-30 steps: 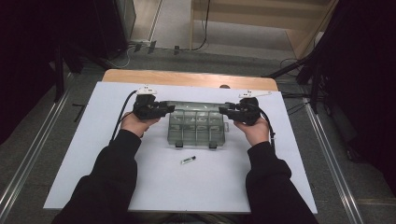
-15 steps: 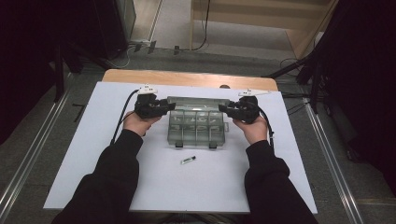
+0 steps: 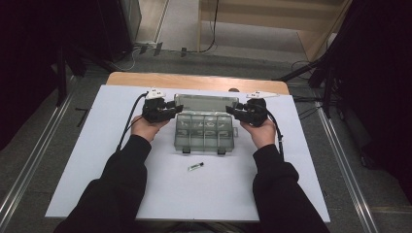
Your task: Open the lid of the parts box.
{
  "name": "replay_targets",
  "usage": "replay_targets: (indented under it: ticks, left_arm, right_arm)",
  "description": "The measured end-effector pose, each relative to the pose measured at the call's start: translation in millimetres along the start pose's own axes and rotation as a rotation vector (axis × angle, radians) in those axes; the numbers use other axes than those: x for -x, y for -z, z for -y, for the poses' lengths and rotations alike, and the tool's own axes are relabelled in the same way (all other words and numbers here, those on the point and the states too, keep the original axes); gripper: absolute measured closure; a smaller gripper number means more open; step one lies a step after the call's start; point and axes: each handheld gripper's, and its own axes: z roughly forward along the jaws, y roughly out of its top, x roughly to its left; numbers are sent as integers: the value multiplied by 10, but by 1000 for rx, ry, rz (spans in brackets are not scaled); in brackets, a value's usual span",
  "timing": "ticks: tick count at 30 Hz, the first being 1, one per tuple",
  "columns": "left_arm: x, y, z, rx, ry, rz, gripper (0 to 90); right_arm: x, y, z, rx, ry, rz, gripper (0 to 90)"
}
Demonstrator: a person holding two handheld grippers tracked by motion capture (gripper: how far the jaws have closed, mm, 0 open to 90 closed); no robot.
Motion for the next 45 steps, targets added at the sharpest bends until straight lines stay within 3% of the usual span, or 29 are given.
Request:
replay_targets:
  ticks: [18, 32, 45]
  left_arm:
    - [-42, -131, -20, -12, 41, 2, 619]
    - [-66, -246, 24, -3, 54, -34, 633]
    - [-89, -361, 68, -41, 64, -45, 632]
  right_arm:
    - [40, -130, 18, 21, -20, 13, 587]
    - [93, -261, 83, 19, -35, 40, 597]
    - [131, -336, 112, 32, -44, 57, 602]
